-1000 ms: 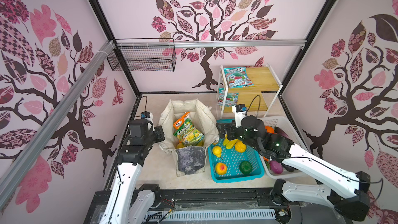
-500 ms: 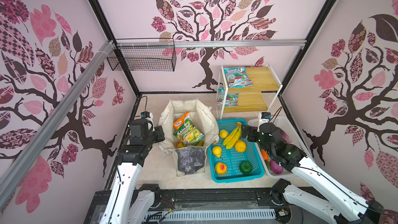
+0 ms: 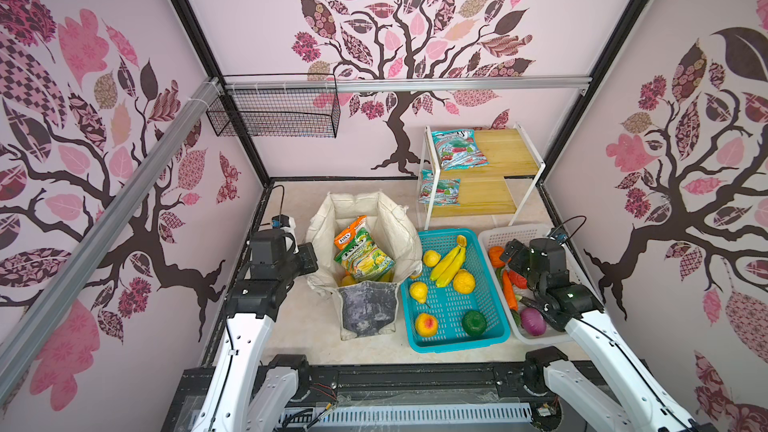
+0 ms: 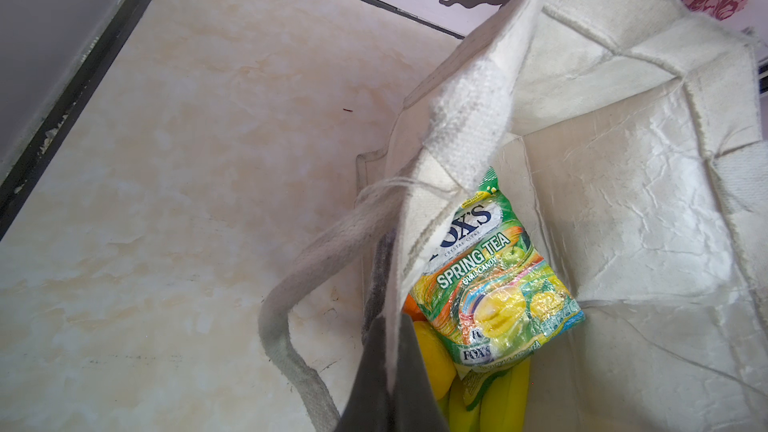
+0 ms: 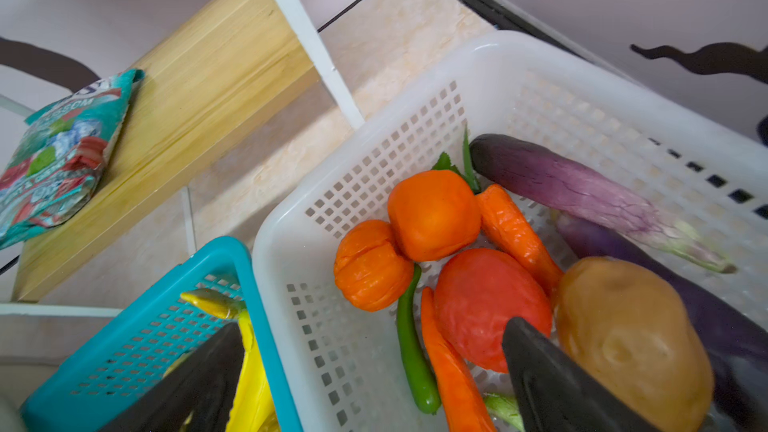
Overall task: Place the food into the grocery bag and tie it
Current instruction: 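Move the right gripper back over the white vegetable basket, then lower the right gripper onto the small orange pumpkin in the white basket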
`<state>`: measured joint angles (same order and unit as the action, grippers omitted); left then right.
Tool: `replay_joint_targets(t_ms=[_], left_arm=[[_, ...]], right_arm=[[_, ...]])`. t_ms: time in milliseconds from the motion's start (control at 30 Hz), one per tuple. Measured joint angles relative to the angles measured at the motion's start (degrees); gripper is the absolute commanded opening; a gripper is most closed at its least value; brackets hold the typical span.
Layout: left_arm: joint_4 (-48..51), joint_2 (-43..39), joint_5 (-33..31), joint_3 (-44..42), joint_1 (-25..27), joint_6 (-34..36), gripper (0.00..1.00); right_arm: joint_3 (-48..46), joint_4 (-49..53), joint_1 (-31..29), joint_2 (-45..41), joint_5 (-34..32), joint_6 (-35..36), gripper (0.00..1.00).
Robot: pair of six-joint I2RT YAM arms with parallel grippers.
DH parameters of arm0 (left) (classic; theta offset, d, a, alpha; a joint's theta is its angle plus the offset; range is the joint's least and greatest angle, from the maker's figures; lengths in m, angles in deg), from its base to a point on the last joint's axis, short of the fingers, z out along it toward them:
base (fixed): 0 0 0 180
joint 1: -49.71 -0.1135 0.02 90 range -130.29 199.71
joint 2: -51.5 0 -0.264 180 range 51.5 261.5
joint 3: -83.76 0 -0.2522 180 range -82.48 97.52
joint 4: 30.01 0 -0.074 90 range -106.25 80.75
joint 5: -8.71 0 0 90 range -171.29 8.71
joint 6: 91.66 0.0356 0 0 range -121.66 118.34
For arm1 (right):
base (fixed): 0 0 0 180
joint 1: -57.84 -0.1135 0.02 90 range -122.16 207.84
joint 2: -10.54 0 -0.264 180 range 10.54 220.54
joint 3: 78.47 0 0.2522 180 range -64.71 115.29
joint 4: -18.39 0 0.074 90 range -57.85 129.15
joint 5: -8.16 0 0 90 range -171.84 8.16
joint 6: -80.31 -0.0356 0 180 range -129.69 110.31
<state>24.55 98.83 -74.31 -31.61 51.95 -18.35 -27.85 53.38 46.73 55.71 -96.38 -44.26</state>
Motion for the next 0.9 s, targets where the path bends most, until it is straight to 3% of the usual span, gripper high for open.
replay_joint_targets(t_ms=[200, 300, 400, 633, 800, 900], left_arm=[[0.0, 0.0, 0.0, 0.0, 0.0, 0.0, 0.0], [0.0, 0.0, 0.0, 0.0, 0.0, 0.0, 0.0], [0.0, 0.0, 0.0, 0.0, 0.0, 0.0, 0.0], [0.0, -0.1, -0.1, 0.0, 0.0, 0.0, 0.0], [0.0, -0.1, -0.1, 0.0, 0.0, 0.0, 0.0], [0.0, -0.1, -0.1, 0.0, 0.0, 0.0, 0.0]], right_arm=[[-0.6, -6.7, -0.7, 1.4, 21.6, 2.0, 0.98], [0.9, -7.3, -4.4, 4.6, 26.1, 3.1, 1.0], [2.5, -6.8, -7.2, 6.1, 25.0, 2.8, 1.0], [1.6, -5.6, 0.1, 8.4, 21.7, 0.8, 1.0], [0.6, -4.8, 0.4, 8.7, 17.2, 0.9, 0.99], [0.6, -4.7, 0.4, 11.2, 14.5, 0.9, 0.93]])
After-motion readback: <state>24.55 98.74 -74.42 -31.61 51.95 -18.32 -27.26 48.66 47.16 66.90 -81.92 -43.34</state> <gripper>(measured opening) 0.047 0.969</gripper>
